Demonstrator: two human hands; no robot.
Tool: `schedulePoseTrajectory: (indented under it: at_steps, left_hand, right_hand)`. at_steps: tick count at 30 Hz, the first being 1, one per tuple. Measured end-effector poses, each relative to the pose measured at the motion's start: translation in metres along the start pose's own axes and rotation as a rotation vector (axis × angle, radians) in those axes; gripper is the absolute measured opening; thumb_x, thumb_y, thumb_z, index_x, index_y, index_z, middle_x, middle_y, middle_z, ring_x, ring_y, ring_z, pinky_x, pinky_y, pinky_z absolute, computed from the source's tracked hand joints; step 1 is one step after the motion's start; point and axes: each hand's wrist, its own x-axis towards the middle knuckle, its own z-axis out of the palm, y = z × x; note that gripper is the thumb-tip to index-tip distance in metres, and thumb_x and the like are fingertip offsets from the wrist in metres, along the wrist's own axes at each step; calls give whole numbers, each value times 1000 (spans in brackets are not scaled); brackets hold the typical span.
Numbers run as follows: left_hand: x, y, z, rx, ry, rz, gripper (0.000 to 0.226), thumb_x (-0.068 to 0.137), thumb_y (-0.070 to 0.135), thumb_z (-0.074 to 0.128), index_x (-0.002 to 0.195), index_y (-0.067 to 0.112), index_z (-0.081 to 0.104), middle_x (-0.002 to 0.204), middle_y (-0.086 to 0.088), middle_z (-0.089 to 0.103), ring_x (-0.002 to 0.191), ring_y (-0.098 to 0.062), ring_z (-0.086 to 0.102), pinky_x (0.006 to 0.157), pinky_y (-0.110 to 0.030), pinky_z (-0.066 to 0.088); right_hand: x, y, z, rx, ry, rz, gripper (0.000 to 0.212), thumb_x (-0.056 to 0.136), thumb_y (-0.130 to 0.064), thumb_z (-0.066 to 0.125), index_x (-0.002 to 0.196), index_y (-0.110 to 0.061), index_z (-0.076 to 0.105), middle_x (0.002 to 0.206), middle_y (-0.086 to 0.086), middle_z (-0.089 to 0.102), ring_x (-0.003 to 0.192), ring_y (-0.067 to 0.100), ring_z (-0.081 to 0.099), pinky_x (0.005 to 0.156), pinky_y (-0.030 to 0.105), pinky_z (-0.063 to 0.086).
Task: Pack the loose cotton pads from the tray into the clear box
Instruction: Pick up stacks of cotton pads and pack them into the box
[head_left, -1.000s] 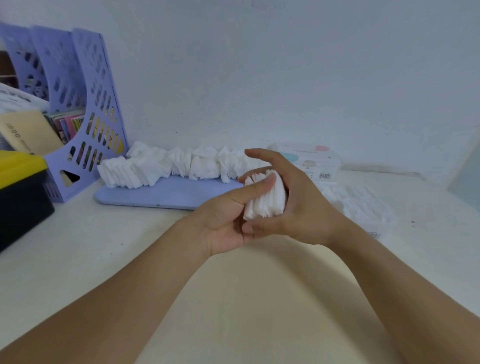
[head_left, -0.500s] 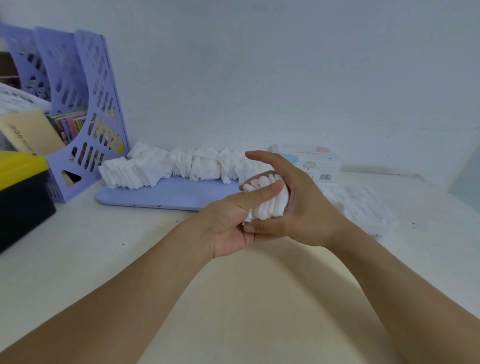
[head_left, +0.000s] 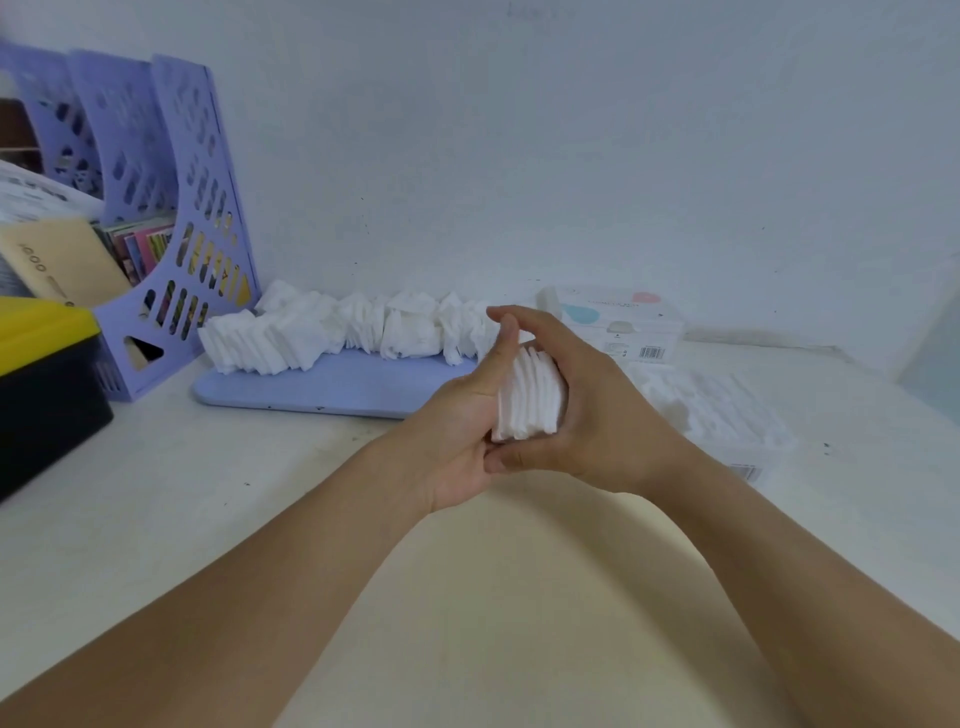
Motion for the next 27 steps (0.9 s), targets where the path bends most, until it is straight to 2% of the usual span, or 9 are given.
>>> schedulePoseTrajectory:
  at_steps: [3, 7, 13, 16, 20, 22, 24, 27]
  left_hand:
    - [-2, 5, -1, -25, -68, -53, 64, 87, 69, 45, 123, 19, 64, 118, -2, 74, 106, -18, 72, 84, -35, 60]
    - [-3, 3, -4, -8, -112, -7, 45, 89, 41, 61, 126, 16, 64, 126, -6, 71, 115, -20, 68, 95, -41, 57]
    - [0, 0, -4, 16, -62, 65, 43, 82, 36, 66, 121, 19, 66, 121, -3, 73, 106, -16, 71, 91, -35, 57]
    - [1, -1, -2, 55, -23, 127, 52, 79, 36, 68, 128, 18, 63, 122, -4, 72, 102, -16, 72, 81, -31, 61]
    - [0, -3, 1, 135, 20, 192, 62, 78, 42, 68, 133, 17, 59, 125, -6, 71, 106, -17, 71, 77, -33, 61]
    - [-2, -3, 2, 201, 15, 205, 67, 74, 45, 69, 133, 17, 59, 124, -6, 72, 111, -20, 70, 86, -38, 60]
    - [-3, -5, 2, 289, -11, 213, 68, 72, 39, 73, 135, 21, 56, 126, -4, 71, 115, -19, 68, 96, -40, 56]
    - [-3, -7, 2, 353, -52, 211, 69, 71, 25, 77, 136, 24, 54, 128, -2, 70, 117, -14, 67, 105, -38, 51]
  right_hand:
    - [1, 1, -2, -3, 77, -17, 94, 63, -16, 95, 142, -29, 47, 118, -17, 62, 106, 8, 61, 88, 18, 49]
    - [1, 0, -6, 45, 114, -17, 88, 64, -13, 94, 139, -28, 50, 117, -11, 63, 104, 13, 63, 86, 27, 54]
    - [2, 2, -7, 113, 119, -16, 87, 63, -8, 95, 136, -24, 53, 111, -4, 67, 103, 18, 67, 87, 38, 58]
    - [2, 5, -5, 111, 100, -17, 85, 64, -6, 93, 136, -23, 53, 111, -8, 67, 104, 17, 66, 87, 36, 58]
    - [0, 8, 0, 36, 97, -48, 76, 70, -6, 88, 136, -23, 53, 110, -13, 65, 99, 10, 64, 80, 19, 53]
    - [1, 9, 1, 0, 87, -36, 78, 74, -7, 85, 141, -22, 48, 110, -15, 63, 99, 7, 63, 80, 15, 50]
    - [1, 9, 4, -20, 46, 1, 92, 73, -10, 85, 150, -24, 36, 116, -14, 57, 108, 5, 59, 88, 14, 48]
    - [-1, 8, 8, -64, -55, 29, 115, 68, -25, 82, 159, -29, 11, 126, -7, 47, 124, 10, 50, 102, 26, 45]
